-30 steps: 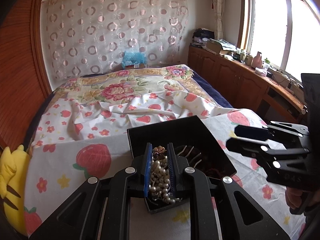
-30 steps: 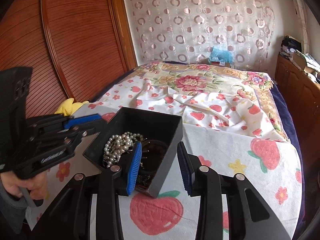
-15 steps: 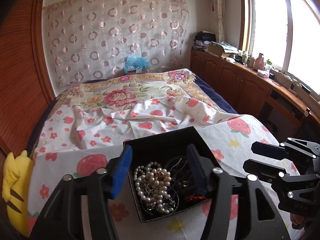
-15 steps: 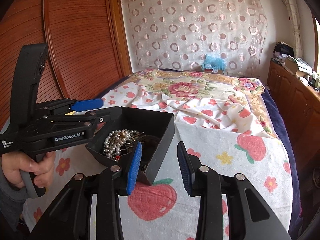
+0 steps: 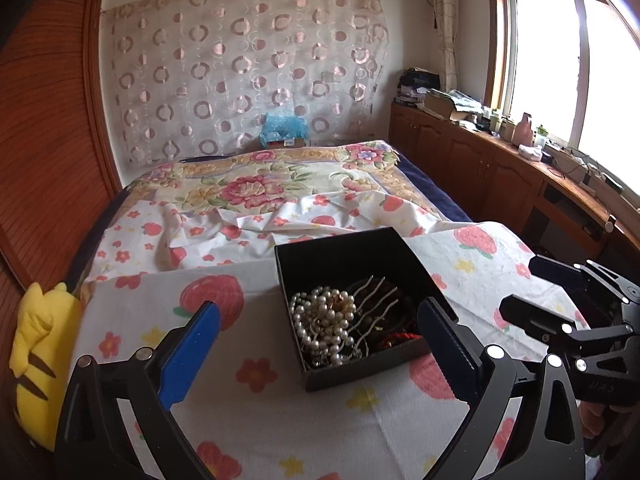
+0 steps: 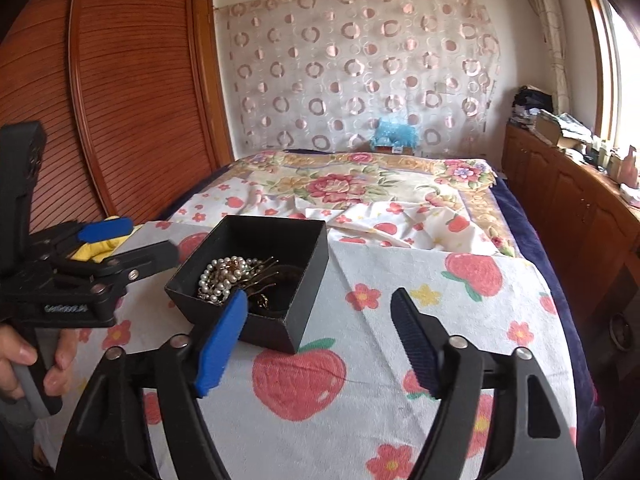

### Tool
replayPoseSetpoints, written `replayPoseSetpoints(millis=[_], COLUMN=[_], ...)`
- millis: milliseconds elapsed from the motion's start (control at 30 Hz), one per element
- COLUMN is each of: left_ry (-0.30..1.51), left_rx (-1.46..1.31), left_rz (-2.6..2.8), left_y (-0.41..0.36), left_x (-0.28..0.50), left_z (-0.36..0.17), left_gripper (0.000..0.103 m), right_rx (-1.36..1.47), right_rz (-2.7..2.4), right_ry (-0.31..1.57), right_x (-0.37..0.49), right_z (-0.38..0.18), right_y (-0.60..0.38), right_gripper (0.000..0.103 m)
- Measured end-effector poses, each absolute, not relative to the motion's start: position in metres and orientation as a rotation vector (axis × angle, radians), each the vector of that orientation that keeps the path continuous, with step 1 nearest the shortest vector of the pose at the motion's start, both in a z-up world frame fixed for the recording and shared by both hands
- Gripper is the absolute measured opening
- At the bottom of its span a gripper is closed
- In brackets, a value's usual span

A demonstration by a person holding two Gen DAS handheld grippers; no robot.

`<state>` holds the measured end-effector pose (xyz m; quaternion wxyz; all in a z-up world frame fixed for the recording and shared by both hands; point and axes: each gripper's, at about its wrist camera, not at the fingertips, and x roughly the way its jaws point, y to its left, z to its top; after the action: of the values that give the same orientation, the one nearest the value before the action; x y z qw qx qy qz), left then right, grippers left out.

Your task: Organize jewelry

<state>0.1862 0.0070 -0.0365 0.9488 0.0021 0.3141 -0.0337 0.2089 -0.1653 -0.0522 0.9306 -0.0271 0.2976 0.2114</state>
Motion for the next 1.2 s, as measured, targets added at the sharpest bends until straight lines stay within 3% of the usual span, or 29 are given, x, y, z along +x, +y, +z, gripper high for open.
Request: replayPoseSetpoints(millis=[300,1200], left_ry=[0.596,0.516], left_rx=[0.011,-0.035], left_rz=[-0.032,0.025], left_y=[0.007,0.015], left_x=[0.14,0.06], left_z=[-0.032,-0.008], left_gripper=[0.095,0.095], right_rx=[-0.016,0.005], right_rz=[0.392,0.382], right_ry=[0.532,0.418], right_x=[0.177,0.1], right_z=[-0.033,-0.01], right_y=[-0.175,-0.182], right_gripper=[0.1,0.1])
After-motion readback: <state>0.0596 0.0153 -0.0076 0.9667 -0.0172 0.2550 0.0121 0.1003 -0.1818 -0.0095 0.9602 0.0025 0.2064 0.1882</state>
